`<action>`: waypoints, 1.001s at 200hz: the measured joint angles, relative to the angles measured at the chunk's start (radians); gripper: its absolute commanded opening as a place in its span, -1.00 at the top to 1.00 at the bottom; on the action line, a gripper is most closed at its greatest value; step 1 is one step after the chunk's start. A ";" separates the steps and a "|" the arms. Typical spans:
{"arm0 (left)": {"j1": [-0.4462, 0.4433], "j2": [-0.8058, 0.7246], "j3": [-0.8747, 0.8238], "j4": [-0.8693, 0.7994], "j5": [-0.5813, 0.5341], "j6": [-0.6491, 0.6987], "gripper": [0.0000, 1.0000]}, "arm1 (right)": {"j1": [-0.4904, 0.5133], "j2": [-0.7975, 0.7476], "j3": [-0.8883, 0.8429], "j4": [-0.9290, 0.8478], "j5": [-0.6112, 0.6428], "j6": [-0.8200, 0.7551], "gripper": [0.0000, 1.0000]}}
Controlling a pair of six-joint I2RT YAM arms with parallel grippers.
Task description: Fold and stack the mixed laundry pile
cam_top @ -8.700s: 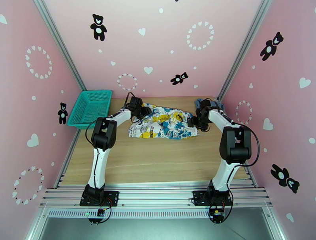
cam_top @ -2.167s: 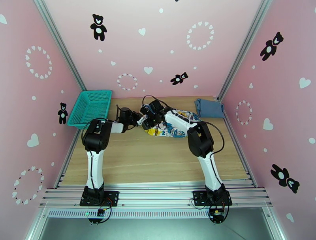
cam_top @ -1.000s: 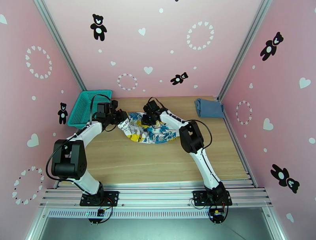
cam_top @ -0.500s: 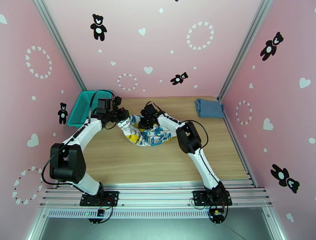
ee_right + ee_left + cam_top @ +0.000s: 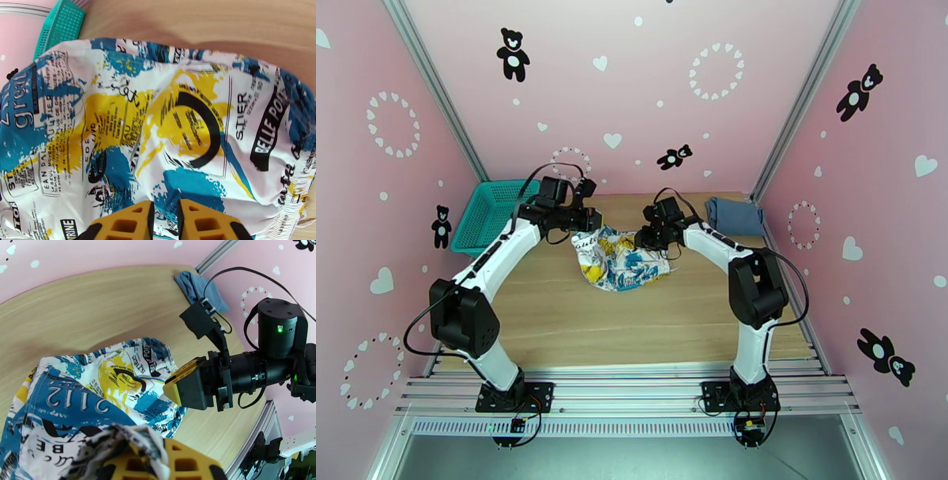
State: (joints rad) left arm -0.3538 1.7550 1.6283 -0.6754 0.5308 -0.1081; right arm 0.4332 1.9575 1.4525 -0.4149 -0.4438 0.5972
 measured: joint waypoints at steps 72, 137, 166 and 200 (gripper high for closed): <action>-0.215 0.240 0.245 -0.189 -0.175 0.063 1.00 | -0.061 -0.063 -0.190 0.023 0.002 -0.018 0.57; -0.316 0.469 0.468 -0.282 -0.261 0.066 1.00 | -0.128 -0.190 -0.324 0.021 0.034 -0.057 0.57; -0.339 0.536 0.532 -0.293 -0.285 0.046 1.00 | -0.134 -0.200 -0.354 0.021 0.046 -0.068 0.58; -0.346 0.584 0.600 -0.309 -0.297 0.024 0.45 | -0.171 -0.206 -0.399 0.037 0.034 -0.066 0.57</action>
State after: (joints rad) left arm -0.6998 2.3386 2.2280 -0.9848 0.2340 -0.0837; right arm 0.2619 1.7512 1.0534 -0.3779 -0.4099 0.5312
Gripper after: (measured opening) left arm 0.073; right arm 0.214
